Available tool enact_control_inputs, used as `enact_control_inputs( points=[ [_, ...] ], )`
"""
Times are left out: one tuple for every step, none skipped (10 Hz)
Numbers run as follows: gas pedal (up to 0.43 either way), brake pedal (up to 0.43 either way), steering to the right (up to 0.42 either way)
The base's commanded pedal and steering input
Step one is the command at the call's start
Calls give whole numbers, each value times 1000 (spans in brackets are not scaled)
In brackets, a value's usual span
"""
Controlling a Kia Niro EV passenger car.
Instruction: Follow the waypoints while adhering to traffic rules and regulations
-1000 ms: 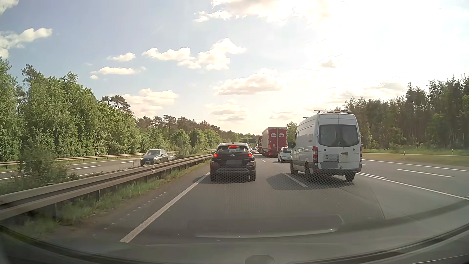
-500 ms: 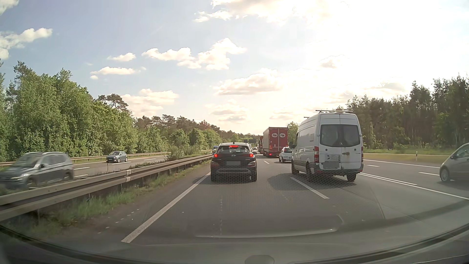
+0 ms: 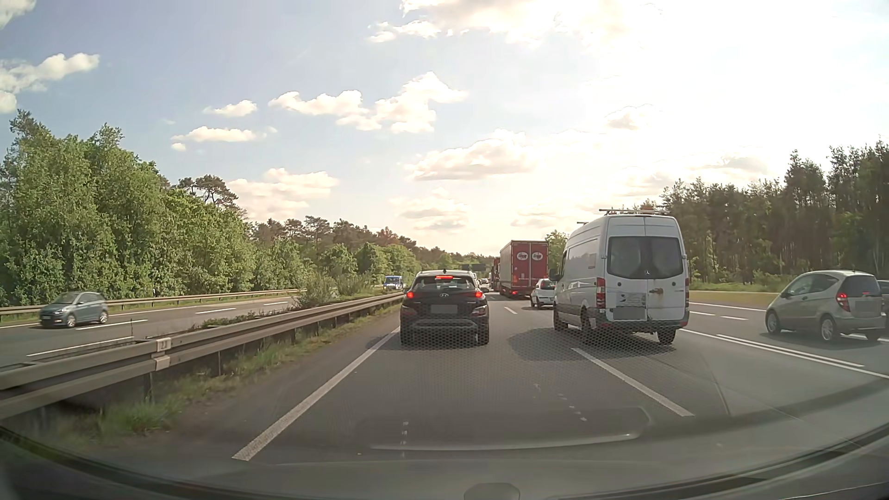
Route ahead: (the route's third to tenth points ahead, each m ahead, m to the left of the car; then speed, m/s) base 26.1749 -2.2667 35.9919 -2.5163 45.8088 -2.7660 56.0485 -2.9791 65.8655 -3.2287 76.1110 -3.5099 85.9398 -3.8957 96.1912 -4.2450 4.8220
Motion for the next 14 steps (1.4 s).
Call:
enact_control_inputs(
  points=[
    [0, 24, -1],
    [0, 24, 0],
    [0, 12, 0],
    [0, 6, 0],
    [0, 12, 0],
    [0, 6, 0],
    [0, 0, 0],
    [0, 0, 0],
    [0, 12, 0],
    [0, 12, 0],
    [0, 18, 0],
    [0, 18, 0],
    [0, 6, 0],
    [0, 0, 0]
  ],
)
